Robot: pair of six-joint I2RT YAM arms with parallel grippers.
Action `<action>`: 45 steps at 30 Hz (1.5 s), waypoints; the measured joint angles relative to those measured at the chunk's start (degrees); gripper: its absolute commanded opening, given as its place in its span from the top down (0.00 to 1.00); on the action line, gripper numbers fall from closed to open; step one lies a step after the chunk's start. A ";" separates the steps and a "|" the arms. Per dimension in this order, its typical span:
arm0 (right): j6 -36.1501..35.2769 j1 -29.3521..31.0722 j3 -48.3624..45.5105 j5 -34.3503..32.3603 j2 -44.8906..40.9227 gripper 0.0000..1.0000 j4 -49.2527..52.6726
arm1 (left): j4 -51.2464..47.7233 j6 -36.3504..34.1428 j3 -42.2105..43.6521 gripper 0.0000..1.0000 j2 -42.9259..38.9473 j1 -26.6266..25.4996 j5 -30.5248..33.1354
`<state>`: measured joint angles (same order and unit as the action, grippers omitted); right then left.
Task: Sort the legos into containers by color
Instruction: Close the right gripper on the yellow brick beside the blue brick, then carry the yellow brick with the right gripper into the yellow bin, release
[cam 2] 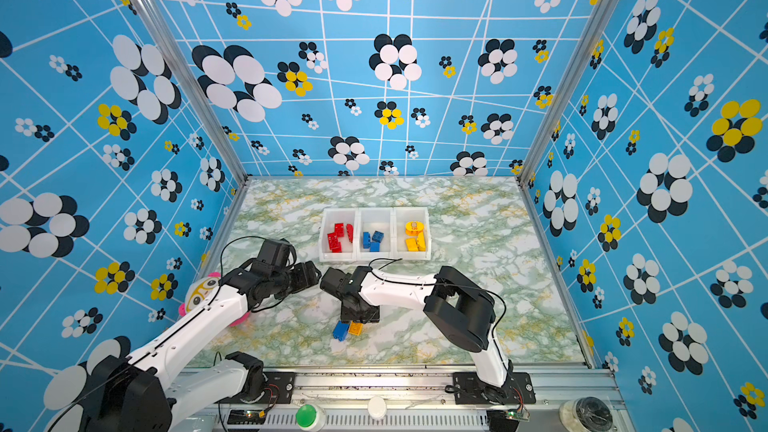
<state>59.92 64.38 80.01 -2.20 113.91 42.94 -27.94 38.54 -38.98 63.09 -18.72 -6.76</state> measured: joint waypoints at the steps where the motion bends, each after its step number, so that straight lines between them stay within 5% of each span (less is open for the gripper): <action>1: -0.15 0.00 0.20 0.02 0.07 0.48 0.07 | 0.02 0.00 0.11 0.16 0.00 0.09 -0.11; 9: -0.66 0.00 0.52 0.20 0.07 0.65 0.33 | 0.42 0.02 0.31 0.16 0.00 0.72 -0.61; 29: -1.01 -1.09 -0.94 -4.83 -6.49 0.66 2.25 | 0.79 0.02 0.31 0.16 0.00 0.72 -1.46; 45: -14.84 -20.06 -1.01 -14.16 -14.97 0.65 6.23 | 0.74 1.44 0.35 0.15 0.00 -2.95 -1.62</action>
<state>45.08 44.31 79.00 -16.36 98.94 49.17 -27.20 39.99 -38.63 63.09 -21.67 -8.38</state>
